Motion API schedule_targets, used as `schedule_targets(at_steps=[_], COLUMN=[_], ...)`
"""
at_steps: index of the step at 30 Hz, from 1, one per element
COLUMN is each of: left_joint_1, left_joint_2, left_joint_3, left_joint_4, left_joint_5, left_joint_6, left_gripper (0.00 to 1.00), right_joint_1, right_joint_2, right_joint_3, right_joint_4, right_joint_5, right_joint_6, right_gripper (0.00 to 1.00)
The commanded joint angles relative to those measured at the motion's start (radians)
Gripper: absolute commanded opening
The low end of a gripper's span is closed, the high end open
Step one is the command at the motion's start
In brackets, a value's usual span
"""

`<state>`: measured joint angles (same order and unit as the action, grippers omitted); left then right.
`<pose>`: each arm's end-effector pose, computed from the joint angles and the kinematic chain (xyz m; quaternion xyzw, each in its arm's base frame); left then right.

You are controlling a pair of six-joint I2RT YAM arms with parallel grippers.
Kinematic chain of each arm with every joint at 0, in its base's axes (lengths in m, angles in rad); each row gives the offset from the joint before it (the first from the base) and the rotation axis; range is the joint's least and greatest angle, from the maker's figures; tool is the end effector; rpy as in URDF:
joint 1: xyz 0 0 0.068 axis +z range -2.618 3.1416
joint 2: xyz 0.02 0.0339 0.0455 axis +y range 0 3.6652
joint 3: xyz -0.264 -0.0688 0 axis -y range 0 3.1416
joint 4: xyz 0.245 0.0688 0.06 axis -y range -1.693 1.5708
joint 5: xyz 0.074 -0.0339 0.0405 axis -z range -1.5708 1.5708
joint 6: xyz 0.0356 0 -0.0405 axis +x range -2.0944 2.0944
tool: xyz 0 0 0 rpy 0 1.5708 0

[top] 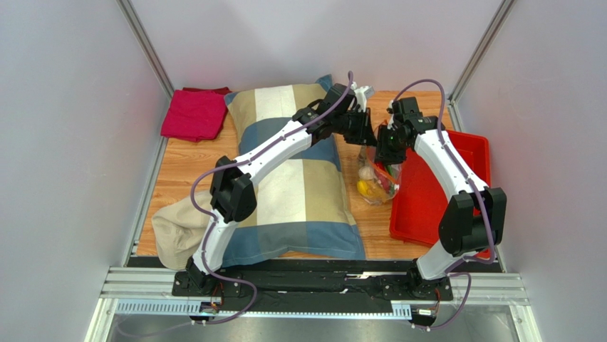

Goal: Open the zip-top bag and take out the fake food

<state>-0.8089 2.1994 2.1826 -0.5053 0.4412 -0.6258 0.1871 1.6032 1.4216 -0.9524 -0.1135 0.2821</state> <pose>0.3433 -0.3818 0.3300 0.1863 0.8311 -0.4639 0.2436 0.3202 0.0647 0.2930 0.0340 0.9742 0.1041 0.1975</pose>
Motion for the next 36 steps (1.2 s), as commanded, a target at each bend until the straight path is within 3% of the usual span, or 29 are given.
schedule_targets(at_steps=[1,6,10,13,18,21,27,30,31,33,36], left_joint_1=[-0.012,-0.012,-0.012,-0.010,0.002,0.004,0.002,0.004,0.004,0.004,0.002], left_joint_2=[-0.079,-0.079,-0.078,-0.081,-0.081,-0.083,-0.089,-0.101,-0.101,-0.109,-0.121], left_joint_3=[0.005,0.002,-0.001,-0.003,-0.003,-0.010,-0.026,-0.044,-0.047,-0.050,-0.061], left_joint_4=[0.040,0.039,0.031,0.017,-0.010,-0.007,-0.012,-0.015,-0.016,-0.016,-0.018], left_joint_5=[0.039,0.042,0.037,0.022,-0.030,-0.047,-0.058,-0.067,-0.065,-0.061,-0.068], left_joint_6=[-0.011,-0.009,-0.003,-0.003,-0.020,-0.025,-0.026,-0.022,-0.022,-0.022,-0.014], left_gripper=[0.00,0.00,0.00,0.00,0.00,0.00,0.00,0.00,0.00,0.00,0.00], right_joint_1=[0.005,0.005,0.005,0.005,0.006,0.008,0.008,0.003,-0.001,-0.033,-0.057], right_joint_2=[0.014,0.035,0.014,-0.017,-0.158,-0.238,-0.305,-0.325,-0.327,-0.327,-0.309], right_joint_3=[-0.061,-0.107,-0.102,-0.066,-0.007,0.002,0.101,0.193,0.220,0.240,0.180], right_joint_4=[0.102,0.138,0.158,0.113,-0.012,-0.005,0.023,-0.006,-0.047,-0.065,-0.085], right_joint_5=[0.029,0.002,-0.069,-0.086,-0.114,-0.135,-0.133,-0.019,0.130,0.271,0.533], right_joint_6=[-0.006,-0.023,-0.037,-0.020,-0.006,-0.021,0.000,0.020,0.022,0.003,0.021], right_gripper=[0.42,0.47,0.32,0.13,0.08,0.00,0.00,0.04,0.05,0.08,0.00])
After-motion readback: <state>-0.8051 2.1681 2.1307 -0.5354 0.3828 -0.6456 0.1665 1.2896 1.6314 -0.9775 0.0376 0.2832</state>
